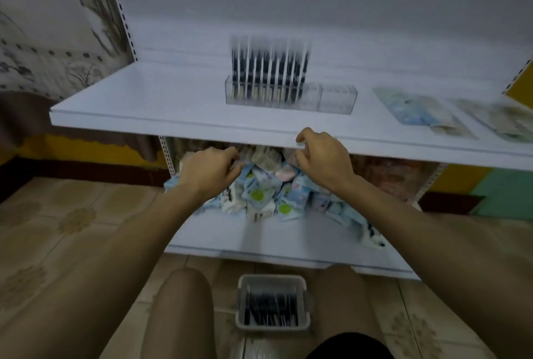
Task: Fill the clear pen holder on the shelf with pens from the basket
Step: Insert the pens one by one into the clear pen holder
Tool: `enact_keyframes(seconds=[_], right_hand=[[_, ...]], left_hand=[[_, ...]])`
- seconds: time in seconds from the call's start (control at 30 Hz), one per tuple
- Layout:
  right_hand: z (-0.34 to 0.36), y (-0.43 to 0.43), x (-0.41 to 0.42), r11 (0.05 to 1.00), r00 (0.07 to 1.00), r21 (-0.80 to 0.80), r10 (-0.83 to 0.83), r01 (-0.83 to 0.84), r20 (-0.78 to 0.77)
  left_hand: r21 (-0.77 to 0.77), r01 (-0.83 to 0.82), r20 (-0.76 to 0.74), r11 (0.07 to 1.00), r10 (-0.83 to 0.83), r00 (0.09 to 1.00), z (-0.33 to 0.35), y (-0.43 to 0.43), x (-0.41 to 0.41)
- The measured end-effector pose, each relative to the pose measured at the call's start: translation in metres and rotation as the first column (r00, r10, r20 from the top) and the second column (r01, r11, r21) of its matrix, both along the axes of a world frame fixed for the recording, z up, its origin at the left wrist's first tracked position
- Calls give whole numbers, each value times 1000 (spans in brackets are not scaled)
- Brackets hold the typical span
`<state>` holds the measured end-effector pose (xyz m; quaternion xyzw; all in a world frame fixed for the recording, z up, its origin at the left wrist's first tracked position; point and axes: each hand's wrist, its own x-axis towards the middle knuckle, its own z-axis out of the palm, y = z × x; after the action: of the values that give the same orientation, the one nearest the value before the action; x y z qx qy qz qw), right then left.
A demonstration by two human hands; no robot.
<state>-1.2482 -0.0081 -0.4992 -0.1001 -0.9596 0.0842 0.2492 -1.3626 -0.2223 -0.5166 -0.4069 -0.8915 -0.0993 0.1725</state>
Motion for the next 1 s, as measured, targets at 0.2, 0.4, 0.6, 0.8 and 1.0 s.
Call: enact_keyframes(seconds=[0.2, 0.4, 0.6, 0.8, 1.0], right_hand=[[-63, -7, 30, 999, 985, -2, -45, 46, 164], [-123, -11, 46, 993, 893, -65, -56, 95, 447], [-208, -7, 66, 980, 741, -135, -17, 144, 671], [-310, -3, 74, 939, 485, -296, 181, 173, 856], [-389, -10, 77, 929, 434, -307, 194, 207, 880]], left_hand=[[-150, -41, 126, 988, 61, 990, -56, -16, 25], [-242, -61, 307, 968, 136, 942, -120, -22, 35], [-301, -49, 488, 953, 197, 850, -200, -16, 65], [-383, -20, 621, 924, 273, 735, -293, -11, 110], [-389, -45, 719, 920, 334, 610, -376, 10, 125]])
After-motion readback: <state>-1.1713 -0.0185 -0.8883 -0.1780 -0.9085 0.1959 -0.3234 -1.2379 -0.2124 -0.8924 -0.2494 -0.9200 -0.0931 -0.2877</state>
